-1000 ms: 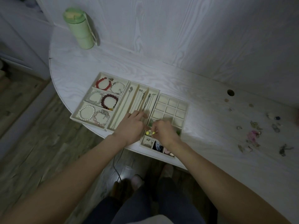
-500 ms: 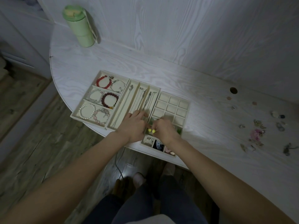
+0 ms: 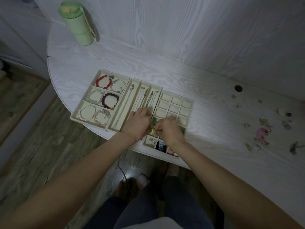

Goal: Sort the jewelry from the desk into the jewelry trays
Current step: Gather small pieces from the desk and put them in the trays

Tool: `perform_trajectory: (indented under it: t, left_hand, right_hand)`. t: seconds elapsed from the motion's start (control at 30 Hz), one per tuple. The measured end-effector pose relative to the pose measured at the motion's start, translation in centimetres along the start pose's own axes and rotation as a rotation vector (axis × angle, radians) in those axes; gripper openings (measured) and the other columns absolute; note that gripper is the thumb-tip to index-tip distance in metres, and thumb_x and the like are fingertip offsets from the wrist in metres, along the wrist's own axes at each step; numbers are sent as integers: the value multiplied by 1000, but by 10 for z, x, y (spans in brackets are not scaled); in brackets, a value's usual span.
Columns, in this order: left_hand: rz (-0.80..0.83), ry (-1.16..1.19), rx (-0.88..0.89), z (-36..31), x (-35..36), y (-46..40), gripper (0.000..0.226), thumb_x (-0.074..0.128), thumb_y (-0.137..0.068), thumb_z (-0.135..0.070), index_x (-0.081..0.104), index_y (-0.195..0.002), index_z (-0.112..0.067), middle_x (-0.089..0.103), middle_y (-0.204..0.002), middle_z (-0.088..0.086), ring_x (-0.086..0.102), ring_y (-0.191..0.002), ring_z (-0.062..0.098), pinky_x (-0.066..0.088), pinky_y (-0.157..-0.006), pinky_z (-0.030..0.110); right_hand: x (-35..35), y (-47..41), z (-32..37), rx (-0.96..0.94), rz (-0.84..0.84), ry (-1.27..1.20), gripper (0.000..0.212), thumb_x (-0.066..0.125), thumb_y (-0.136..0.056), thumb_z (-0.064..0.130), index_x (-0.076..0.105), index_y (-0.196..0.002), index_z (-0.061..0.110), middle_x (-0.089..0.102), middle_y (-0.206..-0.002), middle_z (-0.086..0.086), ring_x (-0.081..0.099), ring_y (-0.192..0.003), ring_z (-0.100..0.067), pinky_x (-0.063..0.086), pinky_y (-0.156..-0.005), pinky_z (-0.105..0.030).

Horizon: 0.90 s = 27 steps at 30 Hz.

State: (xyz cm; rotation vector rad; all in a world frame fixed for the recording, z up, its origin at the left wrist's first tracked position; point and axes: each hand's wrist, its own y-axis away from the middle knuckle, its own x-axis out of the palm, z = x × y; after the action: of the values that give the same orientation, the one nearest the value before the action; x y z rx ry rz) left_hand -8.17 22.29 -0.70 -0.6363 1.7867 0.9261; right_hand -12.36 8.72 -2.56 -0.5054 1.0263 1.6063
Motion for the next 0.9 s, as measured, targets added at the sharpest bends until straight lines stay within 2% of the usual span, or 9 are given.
perform_trajectory:
  t: [0.23,0.33,0.43,0.57,0.77,0.9]
  left_hand:
    - [-33,-122,51,-4,-1,-2,23,56,-91,-24,68,-109,-19,30,-146,5,24,-135,23,26,-105,37]
    - [-39,-107,68,-3,-2,-3,21,57,-90,-23,68,-107,-21,28,-148,4,21,-137,22,25,-105,38]
    - [-30,-90,67,0,-5,0,25,55,-91,-25,67,-114,-25,24,-149,2,20,-137,21,25,-107,38]
    - [14,-95,59,4,-4,6,31,52,-91,-23,63,-119,-24,19,-151,2,18,-138,21,25,-107,38]
    - [39,-101,68,7,-3,12,38,55,-89,-17,60,-125,-29,17,-153,3,14,-140,21,24,-108,40]
    - [51,-104,78,7,-4,14,40,53,-90,-19,56,-128,-33,17,-153,3,14,-140,22,24,-108,40]
  right_hand:
    - [-1,-1,5,-19,17,50,9,61,-89,6,70,-90,6,64,-100,-10,62,-90,-22,53,-83,-41]
    - [-2,0,7,-32,19,66,10,60,-89,4,70,-91,4,64,-102,-13,62,-92,-24,52,-86,-40]
    - [-4,-1,4,-22,46,10,10,62,-89,5,71,-94,6,65,-101,-11,63,-93,-23,52,-86,-41]
    - [-6,0,-1,-30,-1,2,12,60,-89,5,71,-84,7,65,-94,-8,62,-86,-20,53,-81,-41]
    - [-6,1,0,-32,5,4,4,69,-85,16,69,-85,12,61,-97,-9,61,-85,-21,54,-78,-40]
    - [-6,3,2,-42,-9,61,5,68,-85,14,70,-86,10,58,-99,-8,61,-87,-23,53,-77,-38]
